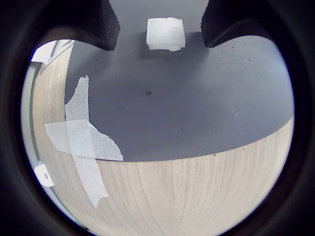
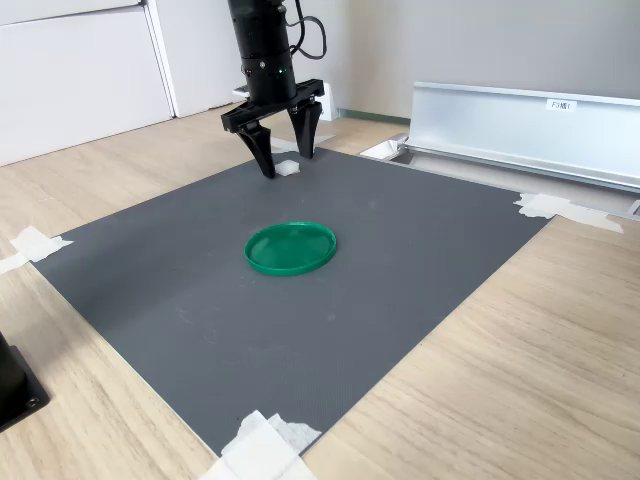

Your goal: Grasp a white terminal and put it on the green lid.

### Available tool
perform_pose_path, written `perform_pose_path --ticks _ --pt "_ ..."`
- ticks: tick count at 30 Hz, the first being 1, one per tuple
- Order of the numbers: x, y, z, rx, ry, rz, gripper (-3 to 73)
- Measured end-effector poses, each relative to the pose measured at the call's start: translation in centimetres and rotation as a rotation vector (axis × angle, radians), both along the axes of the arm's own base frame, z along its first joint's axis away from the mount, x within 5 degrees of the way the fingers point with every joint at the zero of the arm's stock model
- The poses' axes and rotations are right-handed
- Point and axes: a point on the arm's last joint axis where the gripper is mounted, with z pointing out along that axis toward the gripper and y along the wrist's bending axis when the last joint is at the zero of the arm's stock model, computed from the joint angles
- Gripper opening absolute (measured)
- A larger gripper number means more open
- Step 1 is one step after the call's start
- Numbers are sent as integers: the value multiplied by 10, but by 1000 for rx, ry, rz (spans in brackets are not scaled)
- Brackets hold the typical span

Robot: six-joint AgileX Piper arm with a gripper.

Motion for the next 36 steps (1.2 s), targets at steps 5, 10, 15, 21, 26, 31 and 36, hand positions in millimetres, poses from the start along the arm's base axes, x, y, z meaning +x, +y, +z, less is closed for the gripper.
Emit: perform_pose_path --ticks 5,10,15,21,26,31,36 --pt "0 0 -2 -1 5 -4 674" --pt "0 0 -6 -6 24 -9 606" --pt "-2 0 -6 -8 40 -14 432" --pt "-1 0 -6 -3 39 -16 272" --pt "-4 0 15 29 -16 -19 272" --pt "-26 -9 71 67 -95 -52 272" --pt "-58 -38 99 101 -123 -141 272"
